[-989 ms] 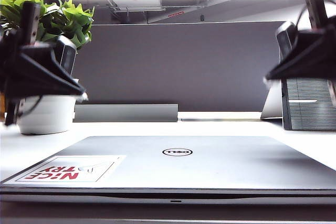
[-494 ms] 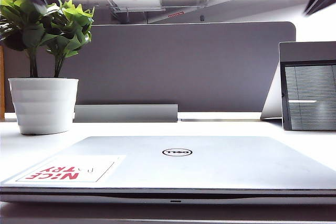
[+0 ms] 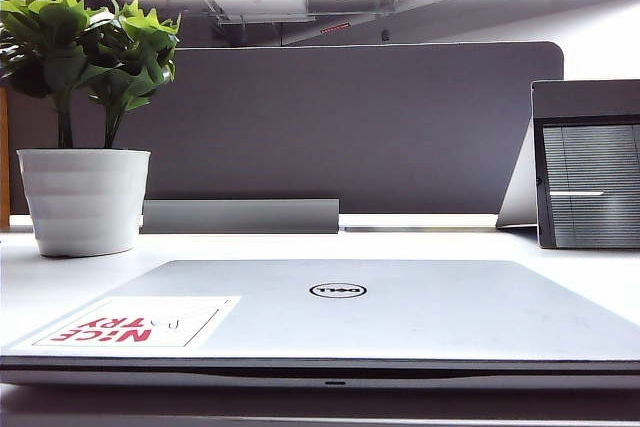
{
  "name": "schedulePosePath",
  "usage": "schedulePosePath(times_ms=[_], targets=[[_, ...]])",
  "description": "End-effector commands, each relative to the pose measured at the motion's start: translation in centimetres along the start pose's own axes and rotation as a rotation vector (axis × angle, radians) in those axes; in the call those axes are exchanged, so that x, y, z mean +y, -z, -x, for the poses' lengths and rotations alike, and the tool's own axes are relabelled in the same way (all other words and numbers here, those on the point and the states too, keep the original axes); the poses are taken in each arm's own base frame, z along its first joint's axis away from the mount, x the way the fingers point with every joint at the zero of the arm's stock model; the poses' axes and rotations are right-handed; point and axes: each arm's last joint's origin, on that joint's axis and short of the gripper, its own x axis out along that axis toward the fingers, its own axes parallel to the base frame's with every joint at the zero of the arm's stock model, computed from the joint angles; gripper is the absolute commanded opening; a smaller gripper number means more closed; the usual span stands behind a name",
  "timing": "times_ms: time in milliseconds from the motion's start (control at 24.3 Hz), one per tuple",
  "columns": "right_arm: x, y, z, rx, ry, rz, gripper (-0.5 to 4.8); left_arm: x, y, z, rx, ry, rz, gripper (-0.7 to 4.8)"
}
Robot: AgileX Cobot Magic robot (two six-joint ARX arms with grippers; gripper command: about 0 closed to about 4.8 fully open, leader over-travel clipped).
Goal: Close the laptop lid.
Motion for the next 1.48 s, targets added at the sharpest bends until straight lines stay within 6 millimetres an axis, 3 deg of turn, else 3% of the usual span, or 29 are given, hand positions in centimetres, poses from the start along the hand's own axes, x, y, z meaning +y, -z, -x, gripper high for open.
schedulePosePath(times_ms=[41,1483], targets=[[0.07,-0.56,0.11,-0.049,0.0,-0.001,-0.01,-0.02,0.07,-0.07,0.011,-0.002,-0.005,-0.05],[0.07,-0.51,-0.01,-0.043,-0.004,0.0,-0.01,0.06,0.6,0.37,0.006,-0.006,-0.023,-0.05]])
